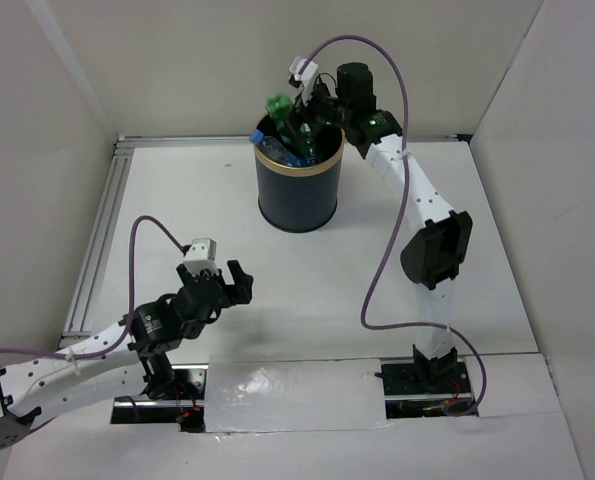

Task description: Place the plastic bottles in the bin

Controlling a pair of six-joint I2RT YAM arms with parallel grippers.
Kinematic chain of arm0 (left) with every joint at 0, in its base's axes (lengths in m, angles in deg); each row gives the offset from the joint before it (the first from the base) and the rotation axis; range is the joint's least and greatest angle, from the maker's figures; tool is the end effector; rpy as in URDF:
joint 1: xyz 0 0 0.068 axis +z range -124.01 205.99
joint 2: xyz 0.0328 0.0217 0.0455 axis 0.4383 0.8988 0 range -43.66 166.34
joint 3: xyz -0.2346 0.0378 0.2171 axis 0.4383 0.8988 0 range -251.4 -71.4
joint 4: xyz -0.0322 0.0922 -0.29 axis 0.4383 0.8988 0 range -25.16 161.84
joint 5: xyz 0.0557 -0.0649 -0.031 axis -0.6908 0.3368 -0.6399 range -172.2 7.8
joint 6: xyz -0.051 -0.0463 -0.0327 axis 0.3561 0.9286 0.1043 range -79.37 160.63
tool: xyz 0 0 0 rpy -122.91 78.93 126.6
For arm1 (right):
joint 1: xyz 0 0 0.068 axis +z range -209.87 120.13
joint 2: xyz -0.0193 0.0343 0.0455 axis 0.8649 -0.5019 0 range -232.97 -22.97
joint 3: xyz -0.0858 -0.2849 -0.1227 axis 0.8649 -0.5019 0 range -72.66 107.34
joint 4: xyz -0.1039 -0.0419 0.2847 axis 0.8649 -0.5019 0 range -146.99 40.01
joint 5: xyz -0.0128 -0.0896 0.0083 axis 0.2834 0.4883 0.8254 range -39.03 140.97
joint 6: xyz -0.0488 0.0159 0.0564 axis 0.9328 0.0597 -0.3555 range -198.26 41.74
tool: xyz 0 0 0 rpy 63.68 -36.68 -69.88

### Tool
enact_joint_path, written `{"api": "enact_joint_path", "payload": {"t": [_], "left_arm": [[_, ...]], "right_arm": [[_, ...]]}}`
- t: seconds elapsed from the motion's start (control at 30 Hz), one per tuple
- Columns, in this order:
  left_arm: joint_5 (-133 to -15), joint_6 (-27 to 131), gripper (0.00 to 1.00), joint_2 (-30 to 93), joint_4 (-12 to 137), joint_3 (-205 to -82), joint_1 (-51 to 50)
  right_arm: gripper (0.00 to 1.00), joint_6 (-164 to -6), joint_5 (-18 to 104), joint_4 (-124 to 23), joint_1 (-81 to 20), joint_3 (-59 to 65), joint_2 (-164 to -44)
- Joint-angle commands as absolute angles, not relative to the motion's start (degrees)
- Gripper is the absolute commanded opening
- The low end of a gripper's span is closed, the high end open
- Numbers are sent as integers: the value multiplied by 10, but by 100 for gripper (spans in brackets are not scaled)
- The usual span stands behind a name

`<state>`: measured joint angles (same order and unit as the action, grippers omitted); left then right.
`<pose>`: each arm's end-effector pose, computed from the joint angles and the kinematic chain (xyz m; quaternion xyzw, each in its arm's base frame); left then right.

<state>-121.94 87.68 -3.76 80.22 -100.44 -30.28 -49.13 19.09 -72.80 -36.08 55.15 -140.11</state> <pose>0.1385 -0.1334 0.2644 -0.1148 0.8104 -0.2106 0.5345 0.5034 0.2593 0.4793 -0.4878 0.5927 0.1853 0.6135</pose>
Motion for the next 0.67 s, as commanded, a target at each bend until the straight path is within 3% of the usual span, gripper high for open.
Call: {"api": "enact_joint_path", "payload": {"t": [0.0,0.27,0.5,0.63], "left_arm": [[-1219,892,100,-34,775,-1029,-311],[-1206,815,100,0,710,-1041,-317],[-1184,764,100,69,675,-1091,-306],[-1141,750,100,112,670,-1117,-267]], "right_arm": [[100,-551,191,-750,-384,593,-1400],[100,-679,257,-761,-463,467,-1260],[100,-725,466,-777,-488,168,-1081],[100,-736,515,-704,-524,-82,-961]]}}
